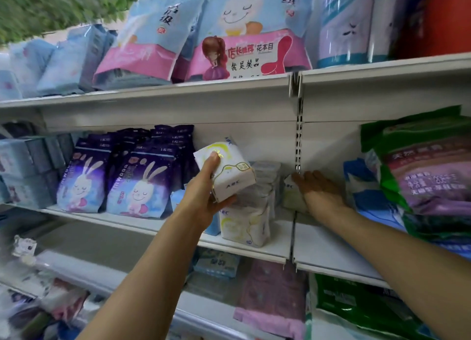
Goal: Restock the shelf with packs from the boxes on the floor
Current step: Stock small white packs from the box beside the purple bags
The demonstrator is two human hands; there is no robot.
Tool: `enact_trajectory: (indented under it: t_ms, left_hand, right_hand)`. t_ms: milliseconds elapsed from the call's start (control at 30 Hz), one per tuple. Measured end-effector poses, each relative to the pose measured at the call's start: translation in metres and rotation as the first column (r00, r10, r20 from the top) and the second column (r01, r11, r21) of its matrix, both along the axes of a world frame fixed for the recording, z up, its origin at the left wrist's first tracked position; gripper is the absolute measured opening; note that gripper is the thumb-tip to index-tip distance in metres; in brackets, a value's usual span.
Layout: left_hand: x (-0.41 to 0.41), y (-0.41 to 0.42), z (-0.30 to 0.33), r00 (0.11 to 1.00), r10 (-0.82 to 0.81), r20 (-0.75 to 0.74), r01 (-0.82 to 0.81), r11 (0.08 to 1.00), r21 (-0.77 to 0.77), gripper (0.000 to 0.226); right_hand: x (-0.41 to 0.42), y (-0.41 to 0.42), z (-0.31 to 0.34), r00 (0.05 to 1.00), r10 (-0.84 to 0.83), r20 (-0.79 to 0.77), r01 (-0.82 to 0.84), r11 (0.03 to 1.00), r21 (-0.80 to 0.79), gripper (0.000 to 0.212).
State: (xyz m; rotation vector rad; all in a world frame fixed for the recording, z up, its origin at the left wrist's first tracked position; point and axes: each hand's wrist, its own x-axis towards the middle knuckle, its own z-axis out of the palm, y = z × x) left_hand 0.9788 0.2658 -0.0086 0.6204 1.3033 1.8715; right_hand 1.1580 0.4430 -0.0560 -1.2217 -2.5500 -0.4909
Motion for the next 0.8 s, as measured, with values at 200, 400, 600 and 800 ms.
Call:
enact_trajectory:
  t_ms: [200, 400, 600, 800]
  left_hand:
    - [-0.01, 0.018, 0.004, 0.999, -0.042, -0.02, 0.043, 0.999, 0.01, 0.041]
    - [-0.025, 0.024, 0.0, 0.998, -0.064, -0.016, 0.064, 0.998, -0.009, 0.042]
    - [-0.029, 0.021, -0.005, 0.995, -0.1, -0.01, 0.099, 0.995, -0.006, 0.058]
    - [-0.023, 0.007, -0.006, 0.989, -0.146, -0.016, 0.147, 0.988, 0.044, 0.049]
  right_hand:
    - [-0.011, 0.015, 0.014, 0.99, -0.068, 0.124, 0.083, 0.989, -0.122, 0.045]
    - [-0.017, 0.039, -0.006, 0.998, -0.045, 0.035, 0.05, 0.988, -0.148, 0.049]
    - [-0.018, 0.052, -0.002, 0.997, -0.014, 0.073, 0.028, 0.978, -0.206, 0.055]
    - [-0.019, 0.021, 0.02, 0.942, 0.056, -0.331, -0.127, 0.973, -0.194, 0.04]
